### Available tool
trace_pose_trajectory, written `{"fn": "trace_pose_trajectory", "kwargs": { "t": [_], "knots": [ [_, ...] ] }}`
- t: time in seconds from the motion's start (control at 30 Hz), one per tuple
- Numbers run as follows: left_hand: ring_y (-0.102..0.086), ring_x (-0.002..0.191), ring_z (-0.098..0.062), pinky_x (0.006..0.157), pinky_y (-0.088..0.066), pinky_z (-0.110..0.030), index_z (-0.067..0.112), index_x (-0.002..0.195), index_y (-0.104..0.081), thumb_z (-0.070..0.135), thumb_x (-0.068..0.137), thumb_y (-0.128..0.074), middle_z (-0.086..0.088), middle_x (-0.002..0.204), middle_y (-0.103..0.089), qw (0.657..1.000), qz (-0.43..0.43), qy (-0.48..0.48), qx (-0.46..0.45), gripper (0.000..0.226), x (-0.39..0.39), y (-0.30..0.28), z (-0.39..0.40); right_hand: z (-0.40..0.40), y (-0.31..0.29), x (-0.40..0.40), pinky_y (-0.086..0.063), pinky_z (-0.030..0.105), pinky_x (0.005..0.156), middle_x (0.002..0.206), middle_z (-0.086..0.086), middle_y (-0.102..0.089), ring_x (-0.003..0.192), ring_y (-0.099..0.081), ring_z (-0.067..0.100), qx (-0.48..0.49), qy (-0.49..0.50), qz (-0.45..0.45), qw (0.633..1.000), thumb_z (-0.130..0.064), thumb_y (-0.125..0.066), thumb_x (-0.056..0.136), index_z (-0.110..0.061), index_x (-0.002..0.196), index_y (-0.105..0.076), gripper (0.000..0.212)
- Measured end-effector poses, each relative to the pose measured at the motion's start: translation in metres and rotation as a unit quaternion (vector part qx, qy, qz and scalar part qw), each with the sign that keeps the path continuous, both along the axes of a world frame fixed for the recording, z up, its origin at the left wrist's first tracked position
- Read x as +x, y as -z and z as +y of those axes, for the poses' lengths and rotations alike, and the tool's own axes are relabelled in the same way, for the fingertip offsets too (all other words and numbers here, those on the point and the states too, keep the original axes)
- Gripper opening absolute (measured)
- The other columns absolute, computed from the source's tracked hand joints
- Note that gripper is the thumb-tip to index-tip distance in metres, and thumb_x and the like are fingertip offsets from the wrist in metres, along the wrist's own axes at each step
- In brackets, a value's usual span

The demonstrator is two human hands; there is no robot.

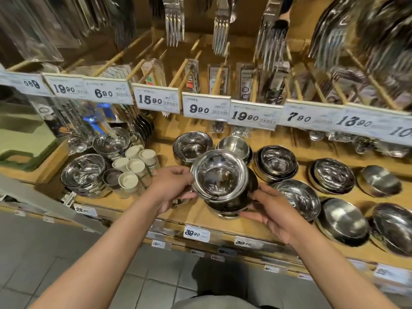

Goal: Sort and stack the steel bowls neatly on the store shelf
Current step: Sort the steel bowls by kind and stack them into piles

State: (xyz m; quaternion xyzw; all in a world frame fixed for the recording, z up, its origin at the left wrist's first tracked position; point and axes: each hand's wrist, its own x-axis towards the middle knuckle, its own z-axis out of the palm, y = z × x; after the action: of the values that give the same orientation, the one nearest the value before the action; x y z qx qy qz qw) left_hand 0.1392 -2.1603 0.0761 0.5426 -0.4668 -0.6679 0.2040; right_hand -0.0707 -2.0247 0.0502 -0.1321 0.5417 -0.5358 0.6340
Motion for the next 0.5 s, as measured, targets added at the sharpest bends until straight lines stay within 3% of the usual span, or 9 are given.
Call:
{"fn": "trace_pose_trajectory", "kwargs": {
  "t": [0.13,0.2,0.33,0.5],
  "knots": [
    [-0.073,0.072,-0.018,0.058,-0.062,-0.025,-0.006,0.115,-0.063,0.000,0.093,-0.067,-0.016,0.093,-0.074,0.999,0.016,0.034,0.035,0.024,-0.019,-0.002,0.008,0.011,-0.004,-0.001,-0.064,0.033,0.072,0.115,0.019,-0.075,0.105,-0.074,0.033,-0.025,0.010,-0.013,1.000,-0.007,-0.053,0.102,-0.011,0.128,-0.063,0.028],
    [-0.075,0.074,-0.016,0.058,-0.061,-0.023,0.002,0.115,-0.064,0.002,0.093,-0.067,-0.012,0.092,-0.077,0.997,0.014,0.052,0.048,0.022,-0.025,-0.002,0.010,0.017,-0.006,-0.002,-0.064,0.034,0.075,0.117,0.019,-0.075,0.107,-0.074,0.033,-0.035,0.007,-0.015,0.999,-0.009,-0.052,0.104,-0.012,0.130,-0.062,0.028],
    [-0.076,0.087,-0.020,0.055,-0.059,-0.019,0.011,0.113,-0.058,0.004,0.096,-0.062,-0.016,0.112,-0.073,0.995,-0.024,0.085,0.044,0.019,-0.033,-0.001,0.013,0.025,-0.011,-0.003,-0.064,0.034,0.073,0.119,0.018,-0.074,0.109,-0.073,0.032,-0.038,0.020,-0.027,0.999,-0.014,-0.052,0.104,-0.011,0.129,-0.061,0.027],
    [-0.075,0.098,-0.027,0.065,-0.064,-0.028,0.012,0.120,-0.056,0.000,0.097,-0.059,-0.018,0.118,-0.070,0.994,-0.036,0.100,0.027,0.027,-0.040,-0.001,0.018,0.025,-0.021,-0.008,-0.064,0.041,0.070,0.102,0.016,-0.078,0.102,-0.075,0.035,-0.013,0.035,-0.029,0.999,-0.040,-0.053,0.101,-0.014,0.128,-0.062,0.039]
  ]
}}
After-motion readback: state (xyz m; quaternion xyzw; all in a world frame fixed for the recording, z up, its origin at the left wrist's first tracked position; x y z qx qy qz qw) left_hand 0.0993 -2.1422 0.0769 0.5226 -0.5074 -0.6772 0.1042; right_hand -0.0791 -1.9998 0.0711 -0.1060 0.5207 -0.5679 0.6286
